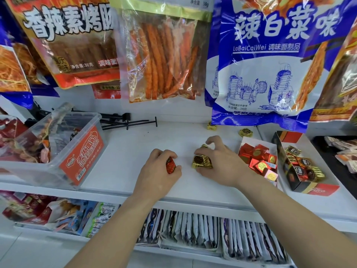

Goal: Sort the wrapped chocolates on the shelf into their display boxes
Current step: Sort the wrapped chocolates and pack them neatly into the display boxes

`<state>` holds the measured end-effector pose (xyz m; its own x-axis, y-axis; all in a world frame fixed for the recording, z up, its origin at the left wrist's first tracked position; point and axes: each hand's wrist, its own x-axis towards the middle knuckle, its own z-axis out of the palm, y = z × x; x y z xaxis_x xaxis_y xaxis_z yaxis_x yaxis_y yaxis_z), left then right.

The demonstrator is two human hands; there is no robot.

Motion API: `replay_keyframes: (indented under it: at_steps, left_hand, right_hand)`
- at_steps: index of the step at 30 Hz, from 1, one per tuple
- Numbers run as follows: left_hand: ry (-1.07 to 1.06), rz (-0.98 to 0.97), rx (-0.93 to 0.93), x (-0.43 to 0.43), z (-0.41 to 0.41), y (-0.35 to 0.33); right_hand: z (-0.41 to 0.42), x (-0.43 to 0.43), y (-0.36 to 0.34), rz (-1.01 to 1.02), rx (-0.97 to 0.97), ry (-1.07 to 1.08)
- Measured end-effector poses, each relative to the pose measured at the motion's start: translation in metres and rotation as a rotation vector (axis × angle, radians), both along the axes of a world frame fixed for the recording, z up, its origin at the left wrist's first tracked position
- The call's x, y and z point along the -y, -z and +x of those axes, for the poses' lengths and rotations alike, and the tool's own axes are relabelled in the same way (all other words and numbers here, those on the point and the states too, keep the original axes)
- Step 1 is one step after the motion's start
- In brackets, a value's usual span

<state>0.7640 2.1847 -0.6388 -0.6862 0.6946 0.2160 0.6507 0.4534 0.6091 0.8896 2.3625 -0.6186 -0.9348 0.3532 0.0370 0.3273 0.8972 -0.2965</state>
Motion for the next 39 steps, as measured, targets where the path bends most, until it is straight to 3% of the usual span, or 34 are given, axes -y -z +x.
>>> replay_keyframes:
  at_steps: [13,23,34,39]
  left_hand:
    - [-0.023,0.016,0.04,0.004,0.0,-0.004]
    - [-0.031,0.081,0.082,0.008,0.014,-0.021]
    - [0.193,0.131,0.176,-0.082,0.114,-0.045]
    - [0.212,0.143,0.179,-0.125,0.147,-0.047]
  right_hand:
    - [-0.006,0.03,-0.002,0.211,0.066,-0.02]
    - [0.017,0.033,-0.021,0.085,-0.101,-0.016]
    - [0.163,-0.063,-0.054,0.004,-0.341,0.444]
    - [0.168,-0.089,-0.043,0.02,-0.267,0.541]
